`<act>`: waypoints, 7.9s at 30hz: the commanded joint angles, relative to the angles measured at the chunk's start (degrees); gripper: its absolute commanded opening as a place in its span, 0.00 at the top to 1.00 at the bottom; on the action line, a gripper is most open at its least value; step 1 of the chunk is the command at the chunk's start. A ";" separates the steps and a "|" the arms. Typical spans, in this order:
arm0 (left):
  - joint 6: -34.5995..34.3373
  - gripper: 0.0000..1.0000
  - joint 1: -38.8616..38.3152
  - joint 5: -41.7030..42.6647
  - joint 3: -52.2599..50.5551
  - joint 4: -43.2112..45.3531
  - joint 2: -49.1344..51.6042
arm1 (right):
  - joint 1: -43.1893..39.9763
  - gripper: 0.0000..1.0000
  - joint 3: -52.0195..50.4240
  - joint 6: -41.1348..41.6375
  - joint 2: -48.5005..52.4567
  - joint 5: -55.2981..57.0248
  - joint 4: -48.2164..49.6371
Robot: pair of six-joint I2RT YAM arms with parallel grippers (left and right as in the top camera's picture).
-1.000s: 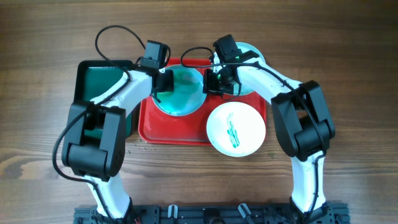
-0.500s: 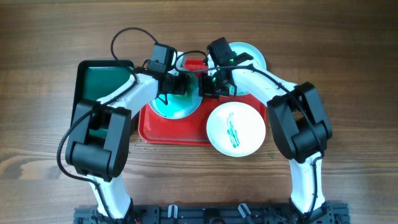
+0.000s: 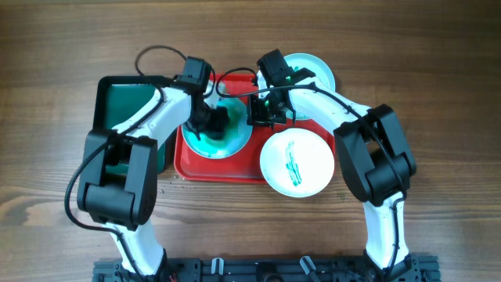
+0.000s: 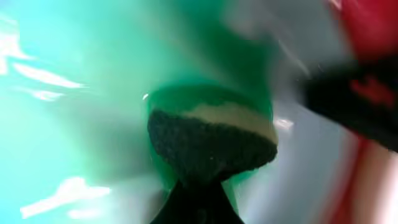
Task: Clean dirty plates on tray and stack at the side
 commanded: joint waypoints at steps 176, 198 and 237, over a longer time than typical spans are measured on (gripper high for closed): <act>-9.86 0.96 -0.04 -4.17 2.40 -0.17 1.16 | 2.80 0.96 0.61 13.31 0.07 19.69 -2.51; -14.73 0.96 0.02 -39.06 6.16 7.89 1.11 | 2.80 0.96 0.61 11.74 0.07 19.47 -2.27; -22.43 0.96 8.55 -21.00 17.20 -15.67 -1.51 | 24.46 0.96 -0.20 1.60 -18.73 106.01 -14.47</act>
